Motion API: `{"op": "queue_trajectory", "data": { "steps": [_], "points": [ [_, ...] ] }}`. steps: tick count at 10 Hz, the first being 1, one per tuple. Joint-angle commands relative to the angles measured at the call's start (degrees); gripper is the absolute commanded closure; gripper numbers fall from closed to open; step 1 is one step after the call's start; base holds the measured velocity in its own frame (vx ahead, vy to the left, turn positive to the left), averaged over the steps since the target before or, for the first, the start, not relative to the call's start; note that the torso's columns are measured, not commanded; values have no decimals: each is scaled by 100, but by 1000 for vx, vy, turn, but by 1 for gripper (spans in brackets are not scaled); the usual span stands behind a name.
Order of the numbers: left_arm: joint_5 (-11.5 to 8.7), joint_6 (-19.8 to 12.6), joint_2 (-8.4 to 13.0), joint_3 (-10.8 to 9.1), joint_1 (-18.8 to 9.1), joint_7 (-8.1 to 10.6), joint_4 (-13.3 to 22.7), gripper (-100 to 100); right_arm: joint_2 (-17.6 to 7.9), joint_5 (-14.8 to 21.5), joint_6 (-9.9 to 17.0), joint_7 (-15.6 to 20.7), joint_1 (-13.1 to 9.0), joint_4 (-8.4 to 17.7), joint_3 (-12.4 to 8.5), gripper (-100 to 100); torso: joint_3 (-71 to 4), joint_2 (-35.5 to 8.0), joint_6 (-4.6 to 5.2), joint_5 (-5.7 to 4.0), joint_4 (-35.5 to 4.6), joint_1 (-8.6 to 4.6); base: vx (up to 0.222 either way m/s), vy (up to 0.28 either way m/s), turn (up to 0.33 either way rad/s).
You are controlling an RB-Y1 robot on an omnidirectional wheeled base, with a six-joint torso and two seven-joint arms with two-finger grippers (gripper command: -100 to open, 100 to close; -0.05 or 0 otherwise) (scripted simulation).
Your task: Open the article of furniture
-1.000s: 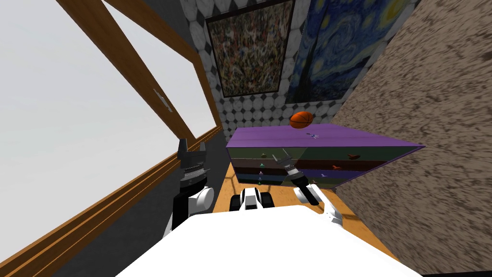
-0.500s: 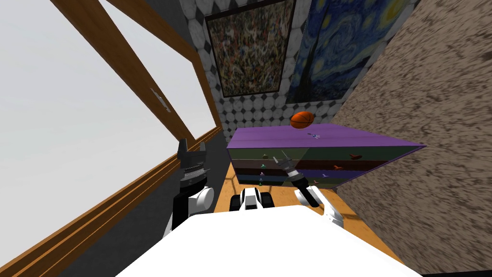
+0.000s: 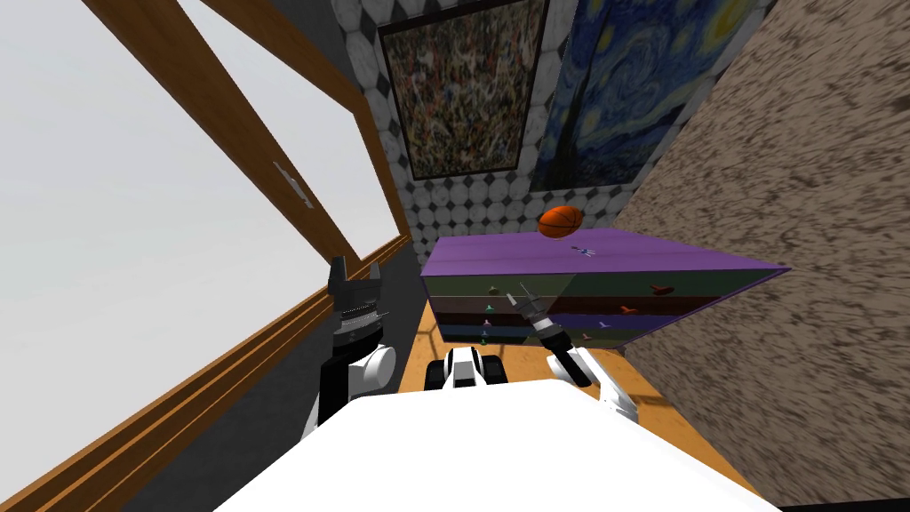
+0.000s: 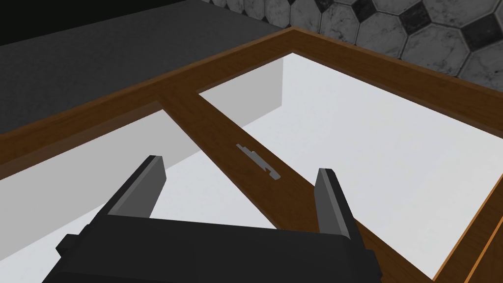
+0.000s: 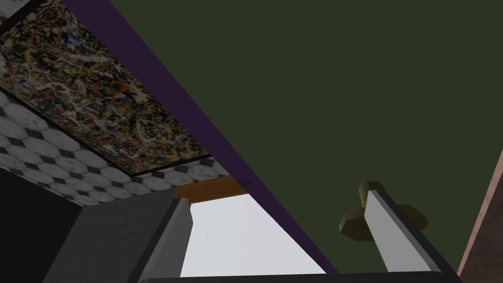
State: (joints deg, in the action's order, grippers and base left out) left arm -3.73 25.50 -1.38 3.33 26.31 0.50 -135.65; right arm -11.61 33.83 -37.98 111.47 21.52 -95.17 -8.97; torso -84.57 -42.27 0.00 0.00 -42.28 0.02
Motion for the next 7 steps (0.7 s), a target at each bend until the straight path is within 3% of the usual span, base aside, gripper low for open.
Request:
{"op": "queue_trajectory", "data": {
  "steps": [1,7],
  "points": [
    [0,0,0,0,0,0,0,0,59,58,-39,324,9,79,-5,-100,1,-2,-1,0,0,-2,12,15,3],
    [0,0,0,0,0,0,0,0,278,329,-128,1174,75,350,-88,-100,0,-1,0,0,0,0,25,28,-14]
  ]
}}
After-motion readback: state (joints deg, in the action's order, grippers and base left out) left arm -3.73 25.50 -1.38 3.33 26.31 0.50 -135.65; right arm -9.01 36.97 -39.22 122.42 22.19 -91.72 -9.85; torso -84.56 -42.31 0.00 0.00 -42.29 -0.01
